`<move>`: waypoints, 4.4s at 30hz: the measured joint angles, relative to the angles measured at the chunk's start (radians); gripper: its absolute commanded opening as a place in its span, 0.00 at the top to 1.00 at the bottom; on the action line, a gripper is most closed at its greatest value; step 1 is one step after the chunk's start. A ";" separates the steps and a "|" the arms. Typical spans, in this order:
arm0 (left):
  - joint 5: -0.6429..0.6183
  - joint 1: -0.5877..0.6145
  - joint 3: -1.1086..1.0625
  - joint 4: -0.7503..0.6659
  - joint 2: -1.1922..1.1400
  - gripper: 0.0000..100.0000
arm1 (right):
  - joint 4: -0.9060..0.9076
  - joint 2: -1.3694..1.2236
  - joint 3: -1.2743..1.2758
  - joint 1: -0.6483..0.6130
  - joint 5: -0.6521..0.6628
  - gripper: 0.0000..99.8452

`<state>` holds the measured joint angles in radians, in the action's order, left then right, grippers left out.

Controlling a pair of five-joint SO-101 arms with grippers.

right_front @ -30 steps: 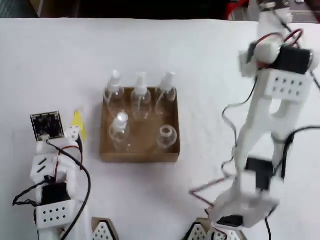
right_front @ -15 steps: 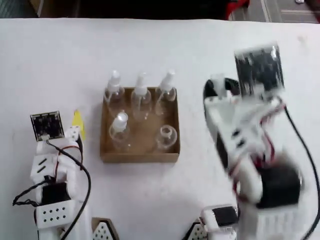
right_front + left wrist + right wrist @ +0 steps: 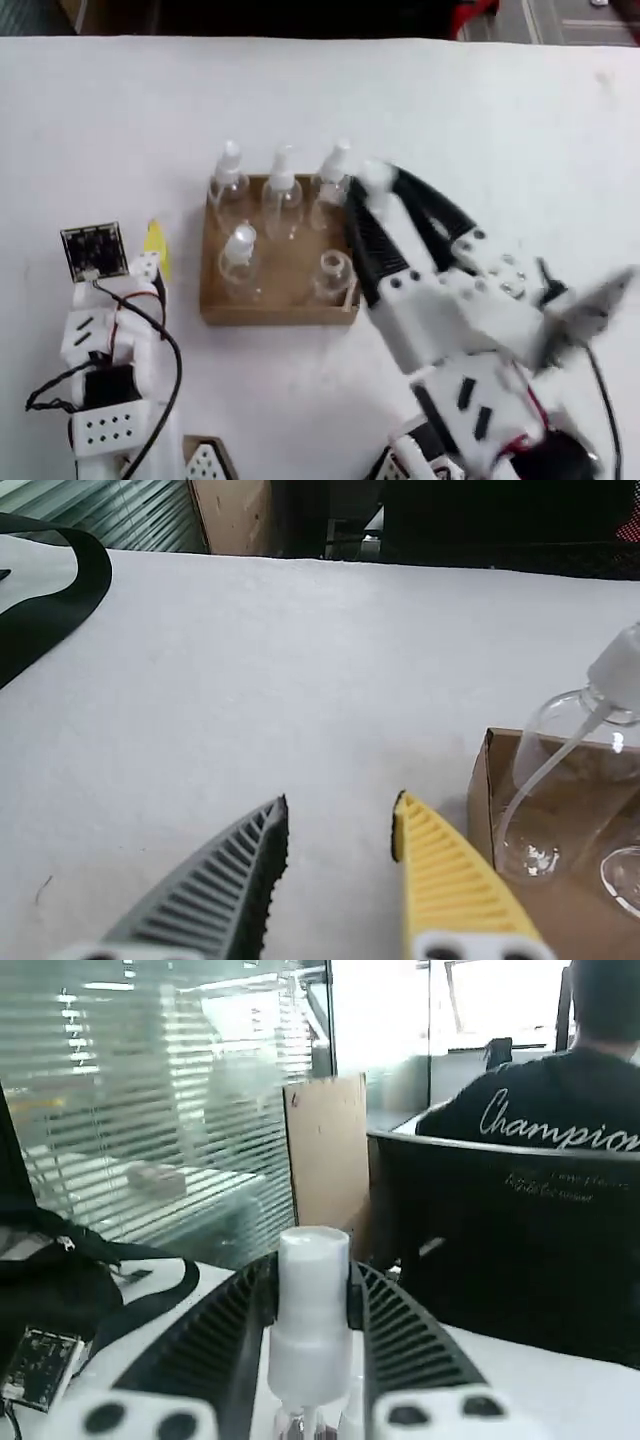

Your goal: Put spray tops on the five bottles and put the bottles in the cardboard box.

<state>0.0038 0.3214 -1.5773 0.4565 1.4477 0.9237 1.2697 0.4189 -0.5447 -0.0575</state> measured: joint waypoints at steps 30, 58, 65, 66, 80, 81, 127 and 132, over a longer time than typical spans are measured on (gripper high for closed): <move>0.000 0.000 0.000 0.000 0.000 0.83 | -0.623 0.135 0.672 0.078 0.055 0.98; 0.000 0.000 0.000 0.000 0.000 0.83 | -0.654 0.196 0.839 0.066 0.058 0.98; 0.000 0.000 0.000 0.000 0.000 0.83 | -0.431 0.365 0.660 0.038 0.060 0.98; 0.000 0.000 0.000 0.000 0.000 0.83 | -0.433 0.370 0.651 0.041 0.060 0.98; 0.000 0.000 0.000 0.000 0.000 0.83 | -0.638 0.370 0.793 0.063 0.060 0.98; 0.000 0.000 0.000 0.000 0.000 0.83 | -0.641 0.370 0.798 0.063 0.060 0.98; 0.000 0.000 0.000 0.000 0.000 0.83 | -0.761 0.377 0.875 0.048 0.138 0.98; 0.000 0.000 0.000 0.000 0.000 0.83 | -0.766 0.385 0.937 0.049 0.138 0.98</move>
<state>0.0038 0.3214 -1.5773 0.4565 1.4477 0.1580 1.6548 1.3564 -0.4956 0.0806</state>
